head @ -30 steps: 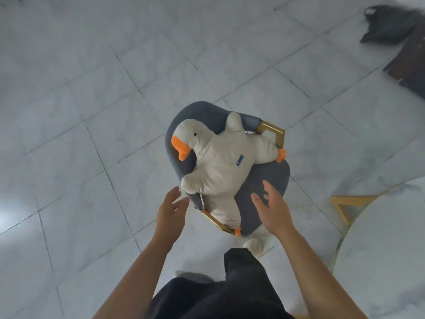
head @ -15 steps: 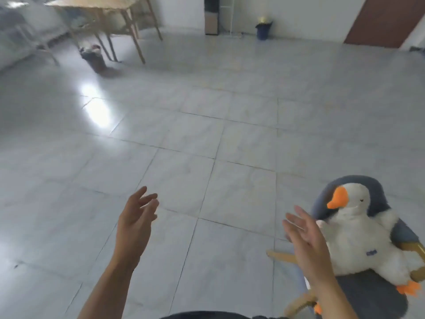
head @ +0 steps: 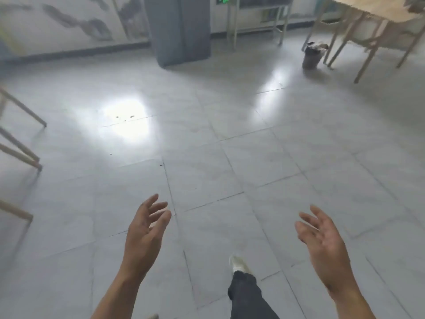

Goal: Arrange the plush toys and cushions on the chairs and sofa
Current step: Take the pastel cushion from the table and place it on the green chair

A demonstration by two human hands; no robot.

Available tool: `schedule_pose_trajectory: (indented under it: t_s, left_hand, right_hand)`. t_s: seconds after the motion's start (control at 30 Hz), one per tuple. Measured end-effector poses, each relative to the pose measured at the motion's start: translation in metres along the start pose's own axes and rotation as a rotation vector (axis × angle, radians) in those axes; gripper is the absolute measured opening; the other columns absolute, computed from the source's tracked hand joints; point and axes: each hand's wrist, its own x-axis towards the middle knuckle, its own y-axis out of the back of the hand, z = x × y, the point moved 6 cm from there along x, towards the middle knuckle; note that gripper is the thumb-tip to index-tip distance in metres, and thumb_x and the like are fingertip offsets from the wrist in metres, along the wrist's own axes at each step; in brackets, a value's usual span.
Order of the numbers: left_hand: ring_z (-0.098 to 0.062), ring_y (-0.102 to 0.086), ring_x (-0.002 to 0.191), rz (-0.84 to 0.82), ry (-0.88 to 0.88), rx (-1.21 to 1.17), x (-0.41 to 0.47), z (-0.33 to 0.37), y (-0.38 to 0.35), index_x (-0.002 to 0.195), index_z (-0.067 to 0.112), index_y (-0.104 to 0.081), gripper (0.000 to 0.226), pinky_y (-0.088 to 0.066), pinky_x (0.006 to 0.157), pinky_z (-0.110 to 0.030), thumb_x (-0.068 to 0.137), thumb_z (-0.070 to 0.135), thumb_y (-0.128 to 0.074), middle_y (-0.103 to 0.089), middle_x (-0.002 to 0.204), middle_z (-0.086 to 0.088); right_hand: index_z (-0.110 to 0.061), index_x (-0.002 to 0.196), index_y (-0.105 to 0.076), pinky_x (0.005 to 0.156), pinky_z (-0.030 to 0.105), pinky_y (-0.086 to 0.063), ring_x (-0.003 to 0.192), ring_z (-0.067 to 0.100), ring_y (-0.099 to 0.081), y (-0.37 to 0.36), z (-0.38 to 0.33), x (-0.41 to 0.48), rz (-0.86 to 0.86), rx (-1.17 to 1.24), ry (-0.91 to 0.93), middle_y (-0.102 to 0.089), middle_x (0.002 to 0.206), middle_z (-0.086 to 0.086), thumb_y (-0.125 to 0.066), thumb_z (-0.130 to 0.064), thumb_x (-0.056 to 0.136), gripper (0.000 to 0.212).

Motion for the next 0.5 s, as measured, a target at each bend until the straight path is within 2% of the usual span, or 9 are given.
schedule_pose_trajectory:
  t_s: [0.1,0.2,0.27,0.37,0.5]
  left_hand:
    - [-0.001,-0.067,0.108,0.116,0.026,0.049,0.027,-0.004,0.021,0.137,0.035,-0.053,0.044,-0.054,0.102,-0.05,0.096,0.028,-0.07,-0.069,0.122,0.009]
    - [-0.003,-0.067,0.111,0.318,0.054,0.042,0.04,0.006,0.059,0.136,0.036,-0.052,0.043,-0.052,0.104,-0.051,0.099,0.018,-0.065,-0.068,0.124,0.009]
    - [-0.012,-0.066,0.116,0.462,0.069,0.002,0.043,0.017,0.086,0.135,0.038,-0.052,0.042,-0.052,0.104,-0.053,0.099,0.021,-0.064,-0.068,0.125,0.009]
    - [-0.012,-0.066,0.118,0.682,0.085,-0.059,0.03,0.026,0.13,0.133,0.041,-0.053,0.041,-0.052,0.104,-0.052,0.097,0.03,-0.068,-0.07,0.122,0.011]
    - [-0.01,-0.066,0.118,0.978,0.114,-0.17,0.005,0.013,0.185,0.125,0.049,-0.056,0.045,-0.049,0.107,-0.052,0.081,0.049,-0.067,-0.071,0.12,0.017]
  right_hand:
    - [-0.032,0.144,-0.048,0.091,0.023,-0.047,0.116,0.001,-0.062,-0.062,-0.024,0.07,-0.183,-0.021,0.047,-0.064,0.132,-0.01,-0.069,-0.019,0.097,0.053]
    - [-0.028,0.147,-0.047,0.093,0.027,-0.048,0.112,-0.001,-0.062,-0.13,-0.06,0.122,-0.368,-0.064,0.08,-0.064,0.133,-0.006,-0.07,-0.016,0.097,0.056]
    - [-0.028,0.147,-0.047,0.096,0.032,-0.051,0.113,-0.001,-0.063,-0.181,-0.09,0.146,-0.5,-0.104,0.12,-0.065,0.133,-0.005,-0.07,-0.016,0.097,0.057]
    - [-0.028,0.15,-0.045,0.084,0.02,-0.049,0.114,-0.002,-0.062,-0.268,-0.141,0.153,-0.722,-0.163,0.229,-0.065,0.131,-0.008,-0.069,-0.018,0.097,0.059]
    - [-0.029,0.151,-0.045,0.08,0.014,-0.05,0.114,-0.002,-0.065,-0.388,-0.184,0.126,-0.993,-0.229,0.365,-0.065,0.131,-0.012,-0.069,-0.019,0.097,0.06]
